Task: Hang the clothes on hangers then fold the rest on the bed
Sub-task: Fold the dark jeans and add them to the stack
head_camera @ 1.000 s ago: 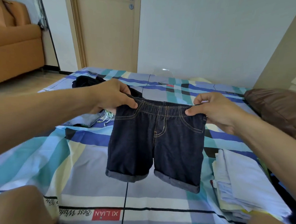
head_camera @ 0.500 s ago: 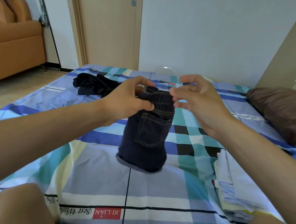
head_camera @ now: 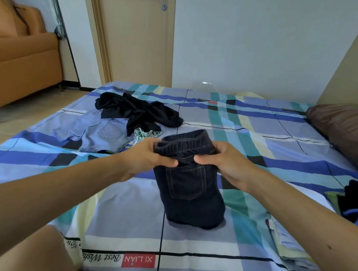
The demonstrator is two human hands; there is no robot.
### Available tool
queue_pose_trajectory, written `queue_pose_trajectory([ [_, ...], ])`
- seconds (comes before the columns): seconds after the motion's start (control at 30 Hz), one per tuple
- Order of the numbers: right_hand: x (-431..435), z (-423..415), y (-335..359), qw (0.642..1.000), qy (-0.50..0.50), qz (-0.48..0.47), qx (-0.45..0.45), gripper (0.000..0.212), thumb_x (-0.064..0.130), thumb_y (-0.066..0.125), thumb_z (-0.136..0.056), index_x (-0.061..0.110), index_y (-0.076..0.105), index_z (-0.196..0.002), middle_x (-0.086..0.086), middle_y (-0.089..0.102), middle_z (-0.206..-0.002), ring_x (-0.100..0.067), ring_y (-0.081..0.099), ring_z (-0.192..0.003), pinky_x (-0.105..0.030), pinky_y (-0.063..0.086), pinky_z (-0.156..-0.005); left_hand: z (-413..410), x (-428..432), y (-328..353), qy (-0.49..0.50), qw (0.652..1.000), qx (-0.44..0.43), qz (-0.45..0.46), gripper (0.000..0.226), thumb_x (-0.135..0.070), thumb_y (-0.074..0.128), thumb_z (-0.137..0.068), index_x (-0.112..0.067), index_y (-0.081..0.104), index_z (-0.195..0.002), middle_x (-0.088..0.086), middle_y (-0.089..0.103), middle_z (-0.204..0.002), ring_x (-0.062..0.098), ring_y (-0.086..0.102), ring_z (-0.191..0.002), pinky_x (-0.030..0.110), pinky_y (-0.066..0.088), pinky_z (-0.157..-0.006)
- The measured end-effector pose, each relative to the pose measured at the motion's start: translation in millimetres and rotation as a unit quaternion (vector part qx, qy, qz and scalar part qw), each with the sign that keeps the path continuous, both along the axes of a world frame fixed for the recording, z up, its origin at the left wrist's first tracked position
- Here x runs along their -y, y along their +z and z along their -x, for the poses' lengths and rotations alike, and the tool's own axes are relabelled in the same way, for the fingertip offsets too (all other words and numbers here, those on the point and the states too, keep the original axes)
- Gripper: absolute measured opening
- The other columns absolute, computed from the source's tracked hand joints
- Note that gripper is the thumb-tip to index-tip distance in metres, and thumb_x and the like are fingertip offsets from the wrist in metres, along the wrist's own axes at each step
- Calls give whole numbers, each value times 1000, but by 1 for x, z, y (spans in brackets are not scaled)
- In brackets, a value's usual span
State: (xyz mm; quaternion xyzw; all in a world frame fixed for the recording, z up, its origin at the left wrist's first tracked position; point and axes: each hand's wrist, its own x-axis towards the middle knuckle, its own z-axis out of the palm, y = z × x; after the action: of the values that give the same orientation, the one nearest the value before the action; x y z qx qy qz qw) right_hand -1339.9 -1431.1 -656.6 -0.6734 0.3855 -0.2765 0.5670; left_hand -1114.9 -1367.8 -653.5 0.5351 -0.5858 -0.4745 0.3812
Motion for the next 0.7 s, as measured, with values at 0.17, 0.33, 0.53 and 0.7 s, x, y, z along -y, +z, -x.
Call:
queue_pose_trajectory([
  [0.17,4,10,7,998,-1,69,16,39,-5,70,-88,7,65,-124,-5,74,-118,-12,70,-108,-21,55,-88,-1,5,15,-30,988,55,144,31,-2,79,-81,-6,71,-111,9,75,-104,20,69,-102,29,54,-93],
  [0.33,-31,35,-43,976,118,133,-127,46,0,78,-83,20,67,-123,7,73,-115,-1,64,-112,-14,46,-98,-3,-31,-44,-116,953,225,166,44,-28,83,-73,0,63,-101,7,69,-97,23,64,-91,38,51,-84],
  [0.53,-67,39,-119,923,238,171,-251,29,12,71,-92,19,59,-117,0,66,-112,-20,62,-105,-41,48,-96,1,-75,-121,-207,919,327,72,25,-21,73,-72,-17,51,-83,-7,62,-83,18,57,-74,43,50,-70],
  [0.7,-33,22,-112,980,132,78,-130,33,15,67,-97,19,57,-129,1,69,-121,-15,63,-116,-28,49,-102,-5,-44,-109,-80,992,53,-85,20,-16,70,-90,-9,66,-108,1,77,-99,11,72,-96,28,57,-83],
])
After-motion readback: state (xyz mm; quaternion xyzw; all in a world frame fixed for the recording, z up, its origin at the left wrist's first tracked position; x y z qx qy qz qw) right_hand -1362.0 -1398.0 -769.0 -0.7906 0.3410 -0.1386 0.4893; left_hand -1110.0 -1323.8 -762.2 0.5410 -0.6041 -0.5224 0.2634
